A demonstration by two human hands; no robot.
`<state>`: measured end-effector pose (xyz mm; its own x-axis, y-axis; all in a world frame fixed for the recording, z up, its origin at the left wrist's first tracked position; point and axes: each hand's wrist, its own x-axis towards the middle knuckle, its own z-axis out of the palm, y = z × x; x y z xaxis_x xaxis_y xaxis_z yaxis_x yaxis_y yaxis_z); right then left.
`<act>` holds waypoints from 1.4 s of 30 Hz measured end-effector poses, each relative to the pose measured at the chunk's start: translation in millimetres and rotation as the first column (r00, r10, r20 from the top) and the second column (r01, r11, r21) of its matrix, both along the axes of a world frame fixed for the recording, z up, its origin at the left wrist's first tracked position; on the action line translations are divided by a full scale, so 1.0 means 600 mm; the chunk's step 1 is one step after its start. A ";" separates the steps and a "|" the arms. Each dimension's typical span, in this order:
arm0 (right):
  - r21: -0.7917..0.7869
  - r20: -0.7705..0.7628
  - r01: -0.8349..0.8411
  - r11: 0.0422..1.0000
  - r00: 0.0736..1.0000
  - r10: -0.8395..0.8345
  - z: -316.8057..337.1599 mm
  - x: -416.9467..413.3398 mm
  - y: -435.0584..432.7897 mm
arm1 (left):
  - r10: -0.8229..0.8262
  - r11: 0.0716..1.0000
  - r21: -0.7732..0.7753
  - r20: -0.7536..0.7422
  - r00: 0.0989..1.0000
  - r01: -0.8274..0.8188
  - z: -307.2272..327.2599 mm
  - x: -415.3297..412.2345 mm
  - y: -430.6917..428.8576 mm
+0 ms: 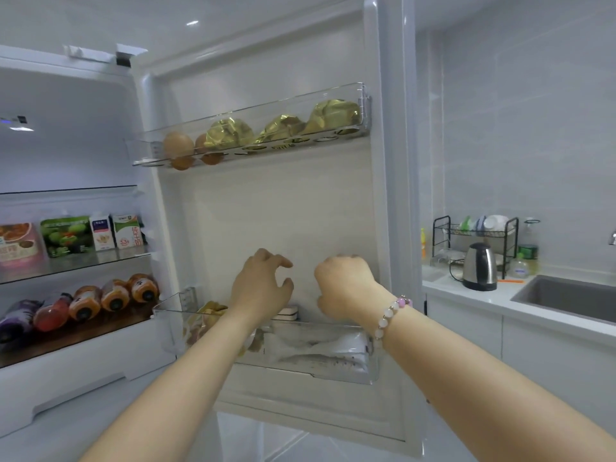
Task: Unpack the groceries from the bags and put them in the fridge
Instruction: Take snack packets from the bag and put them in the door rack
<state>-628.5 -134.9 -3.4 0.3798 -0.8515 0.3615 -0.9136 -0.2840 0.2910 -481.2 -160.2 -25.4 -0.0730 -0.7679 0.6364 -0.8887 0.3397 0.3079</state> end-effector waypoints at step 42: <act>-0.148 0.300 0.944 0.294 0.326 -0.897 -0.150 -0.890 0.621 | -0.856 0.398 -0.110 0.312 0.412 0.911 -0.095 -1.010 0.357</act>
